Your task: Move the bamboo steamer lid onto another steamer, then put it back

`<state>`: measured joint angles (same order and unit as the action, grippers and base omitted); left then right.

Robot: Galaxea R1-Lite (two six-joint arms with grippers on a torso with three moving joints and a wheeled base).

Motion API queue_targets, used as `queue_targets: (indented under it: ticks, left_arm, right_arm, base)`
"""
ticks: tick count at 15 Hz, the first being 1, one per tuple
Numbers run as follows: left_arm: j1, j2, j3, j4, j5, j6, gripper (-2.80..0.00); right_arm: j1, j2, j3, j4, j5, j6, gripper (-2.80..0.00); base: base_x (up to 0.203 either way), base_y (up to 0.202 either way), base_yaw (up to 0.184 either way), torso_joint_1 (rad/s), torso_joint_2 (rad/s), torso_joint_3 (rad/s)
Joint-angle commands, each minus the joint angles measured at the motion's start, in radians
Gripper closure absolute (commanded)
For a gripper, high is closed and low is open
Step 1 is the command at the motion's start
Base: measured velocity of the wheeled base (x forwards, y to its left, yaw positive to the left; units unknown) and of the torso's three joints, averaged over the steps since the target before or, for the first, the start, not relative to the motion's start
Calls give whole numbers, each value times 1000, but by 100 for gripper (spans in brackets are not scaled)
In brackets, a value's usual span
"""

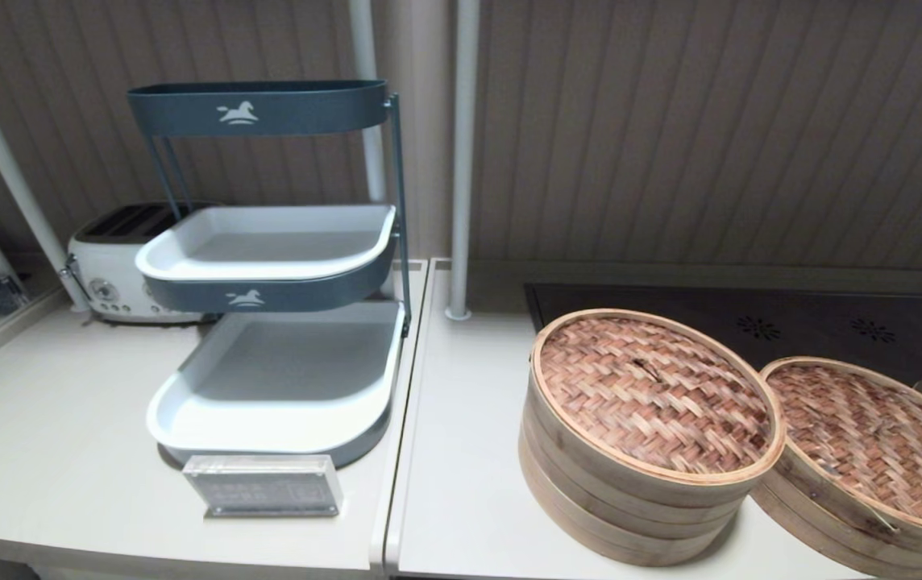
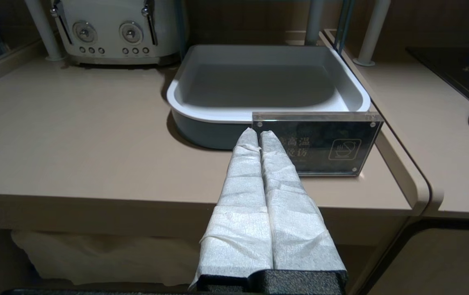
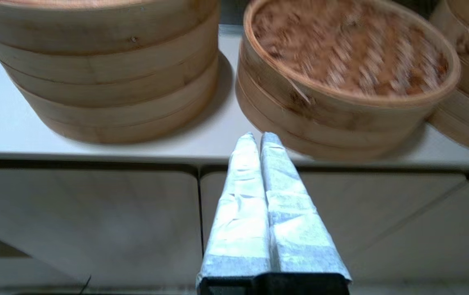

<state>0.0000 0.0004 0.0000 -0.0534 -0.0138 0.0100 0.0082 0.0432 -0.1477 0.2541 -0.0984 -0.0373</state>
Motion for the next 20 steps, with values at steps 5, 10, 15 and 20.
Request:
queue_targets:
  ticks: [5, 10, 15, 20]
  left_arm:
    - [0, -3, 28, 0, -1, 0, 0]
    - [0, -2, 28, -2, 0, -1, 0]
    - [0, -2, 28, 0, -1, 0, 0]
    - [0, -2, 28, 0, 0, -1, 0]
  right_arm:
    - [-5, -38, 115, -200, 81, -20, 0]
    - [-2, -39, 172, -288, 131, -70, 0]
    - [-2, -39, 174, -291, 100, -13, 0]
    - [0, -39, 174, -291, 98, -9, 0]
  base:
    - [0, 0, 0, 0, 0, 0]
    - [0, 0, 0, 0, 0, 0]
    - [0, 0, 0, 0, 0, 0]
    - [0, 0, 0, 0, 0, 0]
